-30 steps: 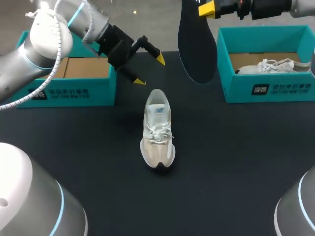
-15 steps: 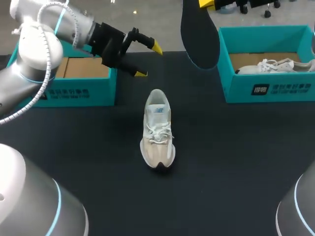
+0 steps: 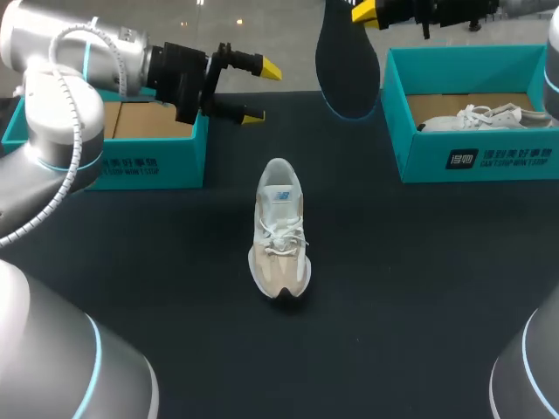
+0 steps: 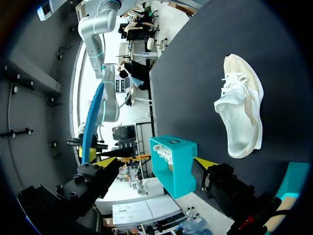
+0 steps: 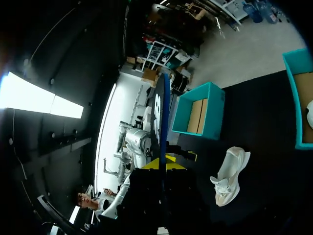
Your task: Take the shoe out of the shoebox, open the shoe tongue, remove and reinsert the insole, then place the shoe into the shoebox
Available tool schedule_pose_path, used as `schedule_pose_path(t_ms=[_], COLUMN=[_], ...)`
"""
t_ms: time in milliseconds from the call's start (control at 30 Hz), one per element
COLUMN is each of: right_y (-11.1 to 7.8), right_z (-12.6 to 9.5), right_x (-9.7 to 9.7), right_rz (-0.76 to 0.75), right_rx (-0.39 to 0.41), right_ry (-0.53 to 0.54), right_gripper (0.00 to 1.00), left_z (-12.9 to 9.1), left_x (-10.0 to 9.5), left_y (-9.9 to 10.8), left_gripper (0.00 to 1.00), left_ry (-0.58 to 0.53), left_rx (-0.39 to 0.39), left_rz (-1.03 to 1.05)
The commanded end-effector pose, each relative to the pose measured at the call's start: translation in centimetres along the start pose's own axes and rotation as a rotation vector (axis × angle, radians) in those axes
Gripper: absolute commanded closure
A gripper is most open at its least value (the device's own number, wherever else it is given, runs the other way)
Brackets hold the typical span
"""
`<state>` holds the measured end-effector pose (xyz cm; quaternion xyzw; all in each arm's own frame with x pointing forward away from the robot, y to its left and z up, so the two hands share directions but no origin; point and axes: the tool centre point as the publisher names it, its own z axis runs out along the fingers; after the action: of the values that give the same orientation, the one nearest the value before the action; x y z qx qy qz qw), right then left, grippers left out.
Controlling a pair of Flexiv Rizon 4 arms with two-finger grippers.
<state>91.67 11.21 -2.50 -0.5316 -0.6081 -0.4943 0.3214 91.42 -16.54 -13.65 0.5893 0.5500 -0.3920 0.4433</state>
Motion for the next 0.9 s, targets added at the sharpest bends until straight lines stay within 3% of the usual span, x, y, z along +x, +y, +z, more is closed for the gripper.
schedule_pose_path(t_ms=[33, 267, 533, 900], right_y=[-0.4, 0.7, 1.2, 0.9], right_z=[1.3, 4.0, 7.2, 9.0], right_x=[-1.2, -3.2, -3.8, -4.4], right_rz=[0.069, 0.16, 0.215, 0.242], right_rx=[-0.068, -0.067, -0.055, 0.005], right_ry=[-0.027, -0.03, 0.032, 0.033], right_gripper=[1.0, 1.0, 1.0, 1.0], left_z=[0.0, 0.5, 0.5, 0.7], left_x=[-0.5, -2.2, -3.1, -3.7], left_y=[-0.5, -0.9, -1.3, -1.8], left_gripper=[0.0, 0.0, 0.0, 0.0], left_ry=[-0.037, -0.138, -0.243, -0.301], left_rx=[-0.019, -0.024, -0.015, 0.012], left_rz=[0.011, 0.042, 0.072, 0.07])
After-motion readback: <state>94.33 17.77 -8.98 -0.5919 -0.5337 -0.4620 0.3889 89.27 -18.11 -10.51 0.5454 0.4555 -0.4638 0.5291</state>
